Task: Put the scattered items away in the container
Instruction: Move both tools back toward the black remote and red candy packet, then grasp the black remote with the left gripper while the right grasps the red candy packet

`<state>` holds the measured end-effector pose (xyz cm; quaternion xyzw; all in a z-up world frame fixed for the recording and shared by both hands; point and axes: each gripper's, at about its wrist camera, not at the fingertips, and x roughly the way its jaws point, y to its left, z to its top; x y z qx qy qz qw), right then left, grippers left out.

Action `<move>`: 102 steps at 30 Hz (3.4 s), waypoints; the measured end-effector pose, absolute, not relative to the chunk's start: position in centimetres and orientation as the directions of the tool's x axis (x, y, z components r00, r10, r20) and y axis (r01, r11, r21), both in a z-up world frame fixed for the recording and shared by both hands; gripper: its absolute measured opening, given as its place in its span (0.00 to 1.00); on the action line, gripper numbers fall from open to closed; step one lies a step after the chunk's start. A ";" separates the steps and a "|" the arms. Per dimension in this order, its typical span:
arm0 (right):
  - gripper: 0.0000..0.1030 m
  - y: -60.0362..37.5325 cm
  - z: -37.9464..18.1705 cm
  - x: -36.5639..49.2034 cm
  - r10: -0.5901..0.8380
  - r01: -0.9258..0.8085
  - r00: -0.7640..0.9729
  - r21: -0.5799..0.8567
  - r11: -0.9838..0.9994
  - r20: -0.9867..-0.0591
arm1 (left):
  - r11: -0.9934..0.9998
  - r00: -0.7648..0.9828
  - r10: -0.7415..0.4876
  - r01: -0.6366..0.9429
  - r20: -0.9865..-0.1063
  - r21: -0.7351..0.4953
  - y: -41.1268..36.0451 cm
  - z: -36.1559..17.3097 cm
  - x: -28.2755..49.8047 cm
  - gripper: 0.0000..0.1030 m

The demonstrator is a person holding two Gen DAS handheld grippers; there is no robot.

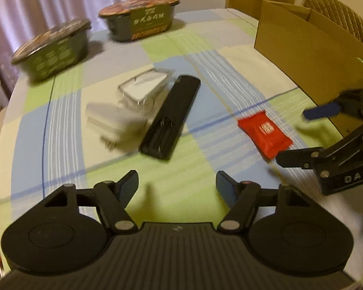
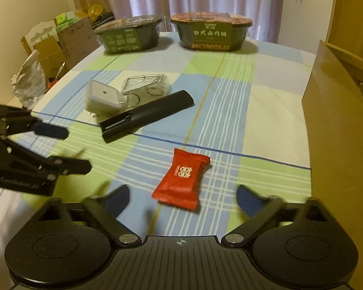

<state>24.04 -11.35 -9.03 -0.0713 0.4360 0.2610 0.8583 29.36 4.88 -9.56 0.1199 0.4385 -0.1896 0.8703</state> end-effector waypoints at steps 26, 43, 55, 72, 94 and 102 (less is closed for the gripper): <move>0.31 -12.0 -10.3 22.5 0.371 -0.526 0.440 0.100 0.845 -0.818 | 0.904 0.477 -0.184 0.426 -0.859 0.043 3.1 -11.1 27.1 0.32; 0.71 -14.4 -9.5 13.7 0.329 -0.511 0.425 0.077 0.856 -0.843 | 0.934 0.447 -0.155 0.357 -0.881 0.017 3.0 -8.8 15.9 0.46; 0.52 -14.4 -10.1 14.1 0.307 -0.499 0.449 0.050 0.865 -0.839 | 0.925 0.458 -0.160 0.379 -0.874 0.029 1.5 -10.2 20.0 0.48; 0.33 -14.8 -9.9 14.7 0.333 -0.471 0.438 0.102 0.876 -0.835 | 0.908 0.420 -0.157 0.417 -0.894 0.036 0.8 -10.8 21.1 0.32; 0.33 -14.9 -9.7 14.8 0.341 -0.465 0.437 0.115 0.878 -0.832 | 0.909 0.408 -0.161 0.415 -0.899 0.026 0.9 -10.9 20.7 0.34; 0.33 -15.0 -9.6 14.9 0.343 -0.460 0.438 0.120 0.880 -0.831 | 0.908 0.398 -0.165 0.418 -0.902 0.018 0.9 -10.6 20.8 0.32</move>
